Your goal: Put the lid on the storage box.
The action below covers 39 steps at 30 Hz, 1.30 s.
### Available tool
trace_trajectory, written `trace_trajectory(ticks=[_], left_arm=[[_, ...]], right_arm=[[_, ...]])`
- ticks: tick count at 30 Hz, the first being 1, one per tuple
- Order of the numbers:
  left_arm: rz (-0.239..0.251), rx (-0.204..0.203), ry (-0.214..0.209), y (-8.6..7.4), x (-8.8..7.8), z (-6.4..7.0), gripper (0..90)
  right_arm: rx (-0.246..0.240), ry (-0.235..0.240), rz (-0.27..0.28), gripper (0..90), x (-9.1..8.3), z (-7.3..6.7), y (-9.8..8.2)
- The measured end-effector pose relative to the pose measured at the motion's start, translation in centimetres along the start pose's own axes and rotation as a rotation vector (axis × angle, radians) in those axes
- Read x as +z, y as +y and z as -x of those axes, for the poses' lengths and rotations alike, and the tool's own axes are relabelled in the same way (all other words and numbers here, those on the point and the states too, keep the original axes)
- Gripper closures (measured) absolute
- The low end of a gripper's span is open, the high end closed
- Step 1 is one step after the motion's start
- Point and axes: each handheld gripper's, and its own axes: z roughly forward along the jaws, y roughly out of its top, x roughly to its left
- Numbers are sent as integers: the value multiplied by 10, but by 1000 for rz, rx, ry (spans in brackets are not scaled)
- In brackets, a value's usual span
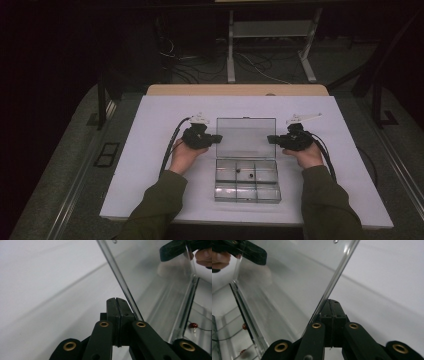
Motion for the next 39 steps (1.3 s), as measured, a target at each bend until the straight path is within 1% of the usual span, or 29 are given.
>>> trace_trajectory(ticks=[1, 3, 4, 6, 9, 13, 16, 18, 21, 22, 24, 27, 29, 33, 36, 37, 39], left_arm=[[0, 10, -2, 1, -1, 0, 891], [8, 4, -5, 2, -2, 2, 892], [8, 11, -7, 3, -3, 2, 891], [17, 13, -13, 4, -4, 3, 891], [26, 16, -14, 5, -6, 5, 890], [29, 8, 1, 5, -15, 2, 827], [37, -9, 14, 4, -28, -2, 774], [35, -11, 14, 2, -35, -2, 734], [26, 6, -2, 0, -45, 2, 638], [25, 10, -8, -2, -50, 3, 622], [32, 13, -34, -5, -55, 6, 592], [37, 27, -61, -6, -58, 11, 564], [47, 37, -87, -5, -56, 16, 559], [51, 61, -101, -3, -52, 24, 586], [58, 70, -104, -3, -51, 26, 643], [67, 65, -106, -3, -51, 27, 664], [71, 76, -105, -2, -51, 28, 705]], right_arm=[[-1, 5, 8, 891, -1, 0, 1], [-6, 9, 25, 892, -5, -1, 2], [-3, 8, 30, 892, -6, -2, 3], [-11, 14, 45, 892, -8, -2, 4], [-9, 24, 62, 892, -12, -4, 6], [-13, 32, 74, 892, -15, -6, 7], [-16, 36, 82, 892, -17, -8, 8], [-22, 35, 88, 892, -18, -9, 9], [-25, 35, 90, 892, -20, -11, 9], [-25, 35, 90, 892, -21, -12, 9], [-29, 36, 91, 892, -22, -13, 9], [-33, 38, 95, 892, -25, -16, 10], [-36, 38, 95, 892, -26, -17, 10], [-41, 40, 90, 892, -28, -19, 9], [-45, 40, 94, 892, -29, -21, 9], [-50, 40, 92, 892, -30, -21, 9], [-45, 42, 89, 892, -31, -23, 8]])
